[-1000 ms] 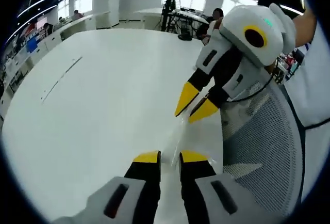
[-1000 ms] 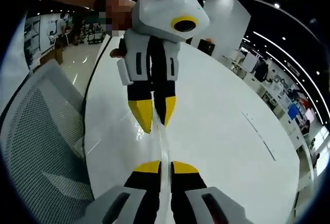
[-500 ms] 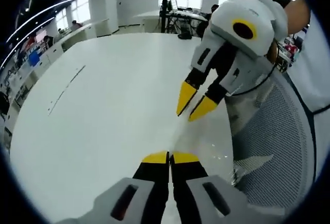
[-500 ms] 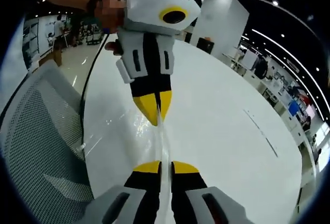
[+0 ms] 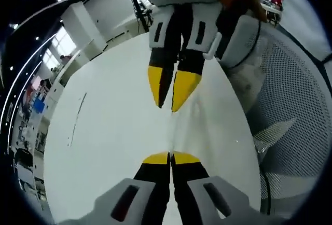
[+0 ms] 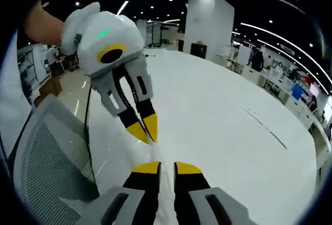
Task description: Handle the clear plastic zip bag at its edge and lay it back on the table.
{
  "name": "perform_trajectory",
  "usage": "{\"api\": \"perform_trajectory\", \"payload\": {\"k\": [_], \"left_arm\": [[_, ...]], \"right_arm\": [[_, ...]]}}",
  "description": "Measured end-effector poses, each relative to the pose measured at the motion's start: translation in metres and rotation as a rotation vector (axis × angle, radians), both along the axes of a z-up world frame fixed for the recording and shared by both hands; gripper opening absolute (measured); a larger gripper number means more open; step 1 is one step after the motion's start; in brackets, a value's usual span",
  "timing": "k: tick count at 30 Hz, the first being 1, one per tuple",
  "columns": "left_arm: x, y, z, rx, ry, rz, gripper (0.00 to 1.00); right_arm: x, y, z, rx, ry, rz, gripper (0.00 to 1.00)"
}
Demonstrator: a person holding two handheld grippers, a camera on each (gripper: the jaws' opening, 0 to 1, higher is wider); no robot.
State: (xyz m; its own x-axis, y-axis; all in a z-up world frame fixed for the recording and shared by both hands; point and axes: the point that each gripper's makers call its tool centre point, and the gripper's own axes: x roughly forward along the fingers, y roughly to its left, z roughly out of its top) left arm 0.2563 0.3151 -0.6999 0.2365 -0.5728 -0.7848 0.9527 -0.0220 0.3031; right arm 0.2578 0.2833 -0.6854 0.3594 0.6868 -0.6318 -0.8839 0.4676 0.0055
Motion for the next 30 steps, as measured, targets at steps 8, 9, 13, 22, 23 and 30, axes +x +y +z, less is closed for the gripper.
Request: {"api": "perform_trajectory", "payload": {"k": [8,9,13,22,23,30], "left_arm": [[-0.005,-0.005,0.001,0.038,-0.11,-0.098,0.0],[-0.007,-0.006,0.002,0.042,-0.123,-0.112,0.0],[-0.009,-0.007,0.006,0.037,-0.138,-0.118,0.0],[-0.004,-0.003,0.005,0.022,-0.107,-0.07,0.0],[-0.002,-0.002,0.004,0.019,-0.092,-0.053,0.0],[-0.004,0.006,-0.001,-0.071,0.096,0.099,0.2]], "right_arm": [[-0.016,0.006,-0.015,-0.011,0.118,0.092,0.08],[-0.014,0.006,-0.017,-0.014,0.123,0.096,0.09],[-0.023,0.006,-0.02,0.014,0.206,0.104,0.08],[-0.023,0.004,-0.022,0.034,0.241,0.086,0.02],[-0.022,0.005,-0.022,0.035,0.231,0.083,0.01],[-0.026,0.004,-0.027,-0.024,0.166,0.092,0.0]]}}
